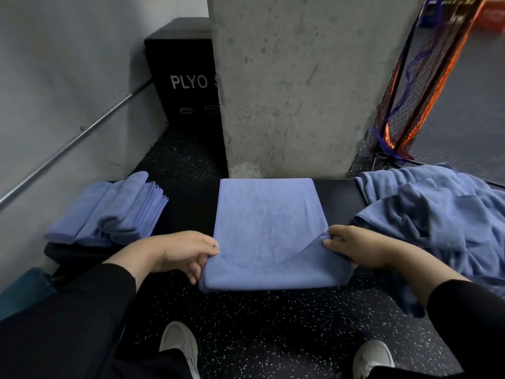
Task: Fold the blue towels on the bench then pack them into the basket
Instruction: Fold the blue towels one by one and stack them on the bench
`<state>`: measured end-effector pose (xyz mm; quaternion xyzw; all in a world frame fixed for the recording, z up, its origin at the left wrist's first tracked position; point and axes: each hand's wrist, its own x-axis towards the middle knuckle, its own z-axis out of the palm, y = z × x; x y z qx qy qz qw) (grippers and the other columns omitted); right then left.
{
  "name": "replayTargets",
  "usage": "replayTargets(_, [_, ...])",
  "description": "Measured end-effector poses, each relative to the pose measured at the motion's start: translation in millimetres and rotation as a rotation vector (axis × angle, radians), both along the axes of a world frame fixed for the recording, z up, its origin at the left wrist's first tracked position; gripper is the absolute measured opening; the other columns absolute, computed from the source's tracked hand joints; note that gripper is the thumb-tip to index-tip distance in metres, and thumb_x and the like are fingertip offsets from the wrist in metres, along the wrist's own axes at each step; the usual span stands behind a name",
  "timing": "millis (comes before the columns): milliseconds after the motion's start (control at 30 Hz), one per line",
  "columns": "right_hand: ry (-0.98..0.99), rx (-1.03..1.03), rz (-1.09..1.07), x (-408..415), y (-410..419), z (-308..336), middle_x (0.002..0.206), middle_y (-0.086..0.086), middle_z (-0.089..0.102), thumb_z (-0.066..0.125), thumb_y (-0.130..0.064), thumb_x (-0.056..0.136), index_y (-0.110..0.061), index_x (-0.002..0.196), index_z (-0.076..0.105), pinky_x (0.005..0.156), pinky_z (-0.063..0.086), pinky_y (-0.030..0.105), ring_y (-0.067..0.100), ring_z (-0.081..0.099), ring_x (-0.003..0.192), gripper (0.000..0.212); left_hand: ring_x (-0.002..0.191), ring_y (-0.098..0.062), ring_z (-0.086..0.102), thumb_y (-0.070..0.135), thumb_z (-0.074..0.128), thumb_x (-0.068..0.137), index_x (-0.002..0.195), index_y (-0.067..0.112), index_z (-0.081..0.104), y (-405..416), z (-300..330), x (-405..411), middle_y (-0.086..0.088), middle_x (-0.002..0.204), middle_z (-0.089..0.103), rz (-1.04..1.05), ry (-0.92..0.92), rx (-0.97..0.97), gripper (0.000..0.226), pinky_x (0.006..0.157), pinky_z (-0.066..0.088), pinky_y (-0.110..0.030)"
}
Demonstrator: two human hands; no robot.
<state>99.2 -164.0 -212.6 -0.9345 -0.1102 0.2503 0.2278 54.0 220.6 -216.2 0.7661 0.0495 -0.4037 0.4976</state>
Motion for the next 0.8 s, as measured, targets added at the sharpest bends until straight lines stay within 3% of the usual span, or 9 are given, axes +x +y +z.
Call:
replayTargets(100, [0.042, 0.135, -0.011, -5, 2, 5, 0.073, -0.007, 0.057, 0.056, -0.042, 0.1, -0.023, 0.091, 0.057, 0.066, 0.052, 0.035, 0.01, 0.054, 0.064, 0.021, 0.053, -0.025, 0.057, 0.016, 0.047, 0.103, 0.093, 0.01, 0.059, -1, 12, -5, -0.013, 0.068, 0.052, 0.005, 0.03, -0.034, 0.016, 0.051, 0.049, -0.028])
replayTargets(167, [-0.06, 0.185, -0.045, -2, 7, 6, 0.074, -0.003, 0.06, 0.056, -0.04, 0.1, -0.021, 0.09, 0.058, 0.066, 0.052, 0.035, 0.011, 0.054, 0.067, 0.022, 0.05, -0.023, 0.051, 0.015, 0.046, 0.103, 0.091, 0.011, 0.058, -3, 13, -3, -0.011, 0.065, 0.049, 0.084, -0.031, -0.039, 0.017, 0.048, 0.045, -0.027])
replayTargets(300, [-0.308, 0.367, -0.277, 17, 21, 7, 0.07, -0.005, 0.057, 0.054, -0.034, 0.101, -0.014, 0.088, 0.057, 0.068, 0.041, 0.036, 0.013, 0.049, 0.069, 0.024, 0.048, -0.019, 0.048, 0.018, 0.045, 0.107, 0.086, 0.013, 0.058, -11, 8, 17, -0.006, 0.061, 0.051, 0.428, -0.308, -0.131, 0.025, 0.047, 0.042, -0.027])
replayTargets(433, [-0.358, 0.461, -0.468, 37, 37, 3, 0.076, -0.003, 0.055, 0.047, -0.035, 0.104, -0.012, 0.089, 0.053, 0.063, 0.036, 0.035, 0.012, 0.046, 0.07, 0.029, 0.07, -0.018, 0.06, 0.029, 0.048, 0.105, 0.085, 0.025, 0.063, -14, -5, 49, 0.003, 0.072, 0.064, 0.624, -0.638, 0.036, 0.026, 0.066, 0.053, -0.04])
replayTargets(533, [-0.37, 0.449, -0.513, 52, 46, -3, 0.079, -0.005, 0.055, 0.044, -0.036, 0.106, -0.013, 0.092, 0.051, 0.06, 0.034, 0.03, 0.007, 0.046, 0.07, 0.028, 0.076, -0.012, 0.057, 0.031, 0.049, 0.104, 0.089, 0.028, 0.065, -23, -10, 64, 0.002, 0.082, 0.067, 0.614, -0.764, 0.2, 0.022, 0.072, 0.048, -0.034])
replayTargets(633, [-0.355, 0.424, -0.517, 65, 49, -13, 0.081, -0.005, 0.055, 0.042, -0.036, 0.106, -0.013, 0.093, 0.051, 0.06, 0.033, 0.03, 0.008, 0.046, 0.071, 0.027, 0.076, -0.022, 0.058, 0.028, 0.047, 0.105, 0.095, 0.018, 0.064, -33, -14, 79, -0.01, 0.089, 0.069, 0.552, -0.81, 0.316, 0.022, 0.067, 0.043, -0.034])
replayTargets(800, [-0.292, 0.229, -0.399, 69, 51, -31, 0.076, 0.004, 0.054, 0.042, -0.033, 0.106, -0.01, 0.09, 0.044, 0.057, 0.029, 0.037, 0.017, 0.046, 0.067, 0.029, 0.074, -0.028, 0.056, 0.028, 0.044, 0.106, 0.09, 0.011, 0.056, -38, -36, 93, -0.006, 0.077, 0.061, 0.282, -0.774, 0.57, 0.026, 0.061, 0.036, -0.037])
